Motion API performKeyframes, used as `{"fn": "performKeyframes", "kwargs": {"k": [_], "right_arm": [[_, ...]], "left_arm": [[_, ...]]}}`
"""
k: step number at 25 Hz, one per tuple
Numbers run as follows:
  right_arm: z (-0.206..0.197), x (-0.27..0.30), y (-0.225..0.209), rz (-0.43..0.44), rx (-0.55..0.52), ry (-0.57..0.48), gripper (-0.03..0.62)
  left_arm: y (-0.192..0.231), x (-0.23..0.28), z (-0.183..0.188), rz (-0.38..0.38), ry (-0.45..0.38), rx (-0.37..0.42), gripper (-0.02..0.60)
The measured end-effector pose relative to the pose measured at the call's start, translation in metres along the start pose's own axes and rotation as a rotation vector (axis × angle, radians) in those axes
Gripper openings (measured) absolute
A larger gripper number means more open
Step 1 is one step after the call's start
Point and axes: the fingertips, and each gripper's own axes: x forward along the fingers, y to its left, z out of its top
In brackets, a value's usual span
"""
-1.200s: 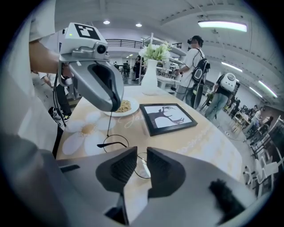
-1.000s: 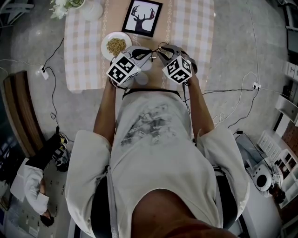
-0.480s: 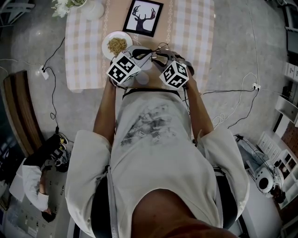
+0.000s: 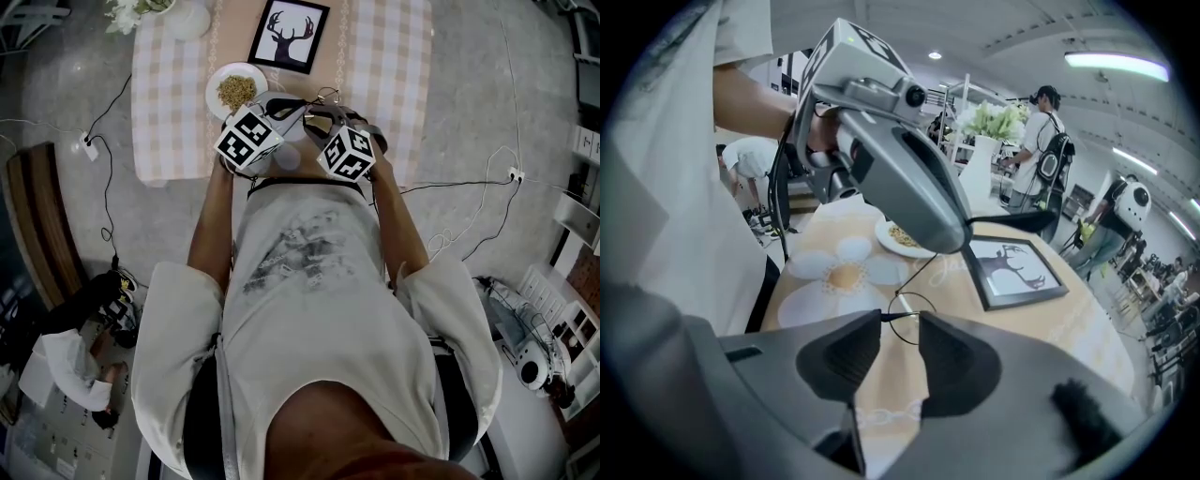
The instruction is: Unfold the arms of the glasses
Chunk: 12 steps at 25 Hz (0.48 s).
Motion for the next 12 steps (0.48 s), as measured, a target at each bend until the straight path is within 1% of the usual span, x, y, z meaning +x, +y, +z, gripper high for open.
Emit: {"fn": "performKeyframes", "kwargs": {"k": [12], "right_arm": [[-0.0011,0.0031,0.0079,0.007,-0.022,0.002,0.132]], "left_arm": [[-0.0034,0.0002,0.0016,0.002,0.000,-0.007,0.011]]}}
